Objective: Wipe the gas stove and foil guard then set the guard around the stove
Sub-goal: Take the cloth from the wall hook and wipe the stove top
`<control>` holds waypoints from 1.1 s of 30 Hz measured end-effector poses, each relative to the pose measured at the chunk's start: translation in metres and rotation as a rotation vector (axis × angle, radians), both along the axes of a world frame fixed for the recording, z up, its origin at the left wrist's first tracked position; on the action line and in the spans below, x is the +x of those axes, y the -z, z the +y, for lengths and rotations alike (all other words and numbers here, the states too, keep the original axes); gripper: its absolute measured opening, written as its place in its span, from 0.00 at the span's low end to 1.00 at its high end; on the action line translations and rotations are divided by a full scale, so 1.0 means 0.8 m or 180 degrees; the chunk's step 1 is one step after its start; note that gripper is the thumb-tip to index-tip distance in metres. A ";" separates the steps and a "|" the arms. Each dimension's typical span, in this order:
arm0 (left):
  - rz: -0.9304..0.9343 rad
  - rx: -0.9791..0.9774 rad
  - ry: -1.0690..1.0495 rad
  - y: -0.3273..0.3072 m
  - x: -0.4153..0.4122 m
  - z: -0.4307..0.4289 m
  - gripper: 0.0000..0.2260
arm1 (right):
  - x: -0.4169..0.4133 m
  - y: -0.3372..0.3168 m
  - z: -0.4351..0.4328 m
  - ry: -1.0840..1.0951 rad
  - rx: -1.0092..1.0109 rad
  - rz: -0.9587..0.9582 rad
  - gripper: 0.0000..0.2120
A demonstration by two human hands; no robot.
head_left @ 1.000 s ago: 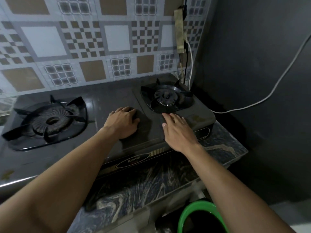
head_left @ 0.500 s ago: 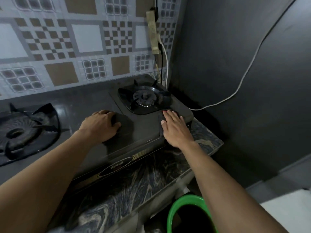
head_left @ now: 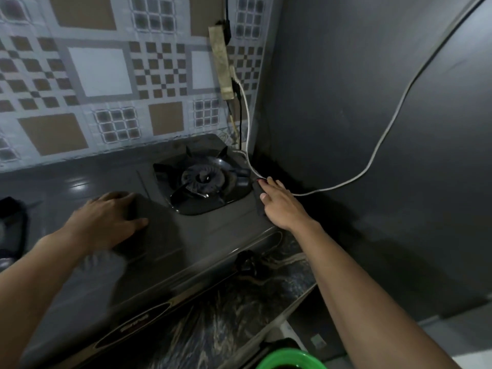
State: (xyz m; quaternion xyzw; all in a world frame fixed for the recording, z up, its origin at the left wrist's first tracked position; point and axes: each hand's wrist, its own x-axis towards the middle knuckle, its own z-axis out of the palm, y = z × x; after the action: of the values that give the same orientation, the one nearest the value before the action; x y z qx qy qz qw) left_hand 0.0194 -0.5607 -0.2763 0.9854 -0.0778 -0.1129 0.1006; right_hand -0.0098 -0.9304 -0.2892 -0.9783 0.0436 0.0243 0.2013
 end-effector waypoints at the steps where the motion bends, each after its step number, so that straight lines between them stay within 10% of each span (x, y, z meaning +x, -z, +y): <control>1: 0.0024 -0.0056 -0.0020 0.002 0.001 -0.002 0.40 | 0.009 -0.001 -0.006 -0.0009 0.0139 0.0031 0.23; 16: -0.0090 0.0297 -0.0193 0.004 0.012 -0.003 0.46 | 0.164 0.001 -0.029 -0.0184 0.1498 0.0619 0.21; 33: 0.0149 0.0016 -0.0141 -0.004 0.031 0.009 0.58 | 0.348 -0.037 0.033 -0.0852 0.0100 0.0976 0.22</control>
State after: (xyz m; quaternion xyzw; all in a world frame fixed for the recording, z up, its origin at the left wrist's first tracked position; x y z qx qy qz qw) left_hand 0.0441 -0.5536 -0.2730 0.9843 -0.0532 -0.1339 0.1024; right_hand 0.2686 -0.9040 -0.2594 -0.9569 -0.0571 0.2001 0.2025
